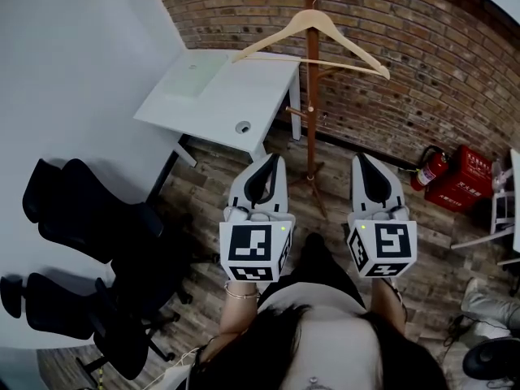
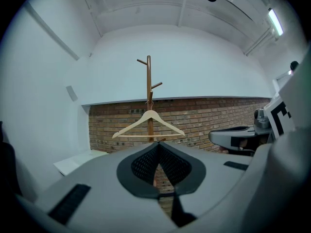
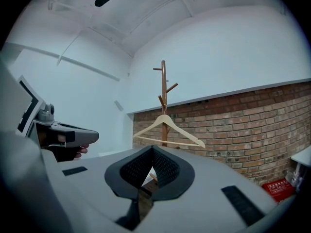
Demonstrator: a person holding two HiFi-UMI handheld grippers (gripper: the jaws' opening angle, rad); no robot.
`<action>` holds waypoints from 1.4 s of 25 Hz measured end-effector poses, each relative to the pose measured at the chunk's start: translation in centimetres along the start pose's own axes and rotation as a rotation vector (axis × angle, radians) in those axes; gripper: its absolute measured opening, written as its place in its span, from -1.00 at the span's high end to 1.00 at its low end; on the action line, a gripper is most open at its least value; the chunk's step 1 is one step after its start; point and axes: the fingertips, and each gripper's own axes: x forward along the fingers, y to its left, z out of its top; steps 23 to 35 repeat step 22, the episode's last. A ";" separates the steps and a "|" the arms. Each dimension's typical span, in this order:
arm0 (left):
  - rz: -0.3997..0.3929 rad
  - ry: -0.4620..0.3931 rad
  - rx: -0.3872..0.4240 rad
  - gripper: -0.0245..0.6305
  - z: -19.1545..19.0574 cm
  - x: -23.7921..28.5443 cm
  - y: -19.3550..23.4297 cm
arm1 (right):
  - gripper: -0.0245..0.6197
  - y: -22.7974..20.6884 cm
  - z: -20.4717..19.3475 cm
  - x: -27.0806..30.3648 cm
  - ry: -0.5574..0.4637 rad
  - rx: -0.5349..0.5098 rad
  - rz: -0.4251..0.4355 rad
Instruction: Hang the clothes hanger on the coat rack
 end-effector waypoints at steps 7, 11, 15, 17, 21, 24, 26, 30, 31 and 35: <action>-0.008 0.001 0.004 0.89 -0.2 -0.3 -0.2 | 0.81 0.1 -0.1 -0.2 -0.001 -0.017 -0.003; -0.011 0.009 0.016 0.89 -0.3 -0.3 -0.6 | 0.81 0.0 0.0 -0.3 -0.001 -0.025 -0.004; -0.015 0.008 0.015 0.89 -0.1 -0.2 -0.6 | 0.81 -0.3 0.0 -0.4 -0.003 -0.029 -0.010; -0.014 0.010 0.016 0.89 -0.2 -0.2 -0.6 | 0.81 -0.3 -0.1 -0.4 0.000 -0.034 -0.012; -0.020 0.013 0.016 0.89 -0.3 0.0 -0.8 | 0.81 -0.5 -0.1 -0.4 0.001 -0.039 -0.015; -0.022 0.014 0.017 0.89 -0.3 0.0 -0.9 | 0.81 -0.6 -0.1 -0.4 0.001 -0.040 -0.016; -0.022 0.014 0.017 0.89 -0.3 0.0 -0.9 | 0.81 -0.6 -0.1 -0.4 0.001 -0.040 -0.016; -0.022 0.014 0.017 0.89 -0.3 0.0 -0.9 | 0.81 -0.6 -0.1 -0.4 0.001 -0.040 -0.016; -0.022 0.014 0.017 0.89 -0.3 0.0 -0.9 | 0.81 -0.6 -0.1 -0.4 0.001 -0.040 -0.016; -0.022 0.014 0.017 0.89 -0.3 0.0 -0.9 | 0.81 -0.6 -0.1 -0.4 0.001 -0.040 -0.016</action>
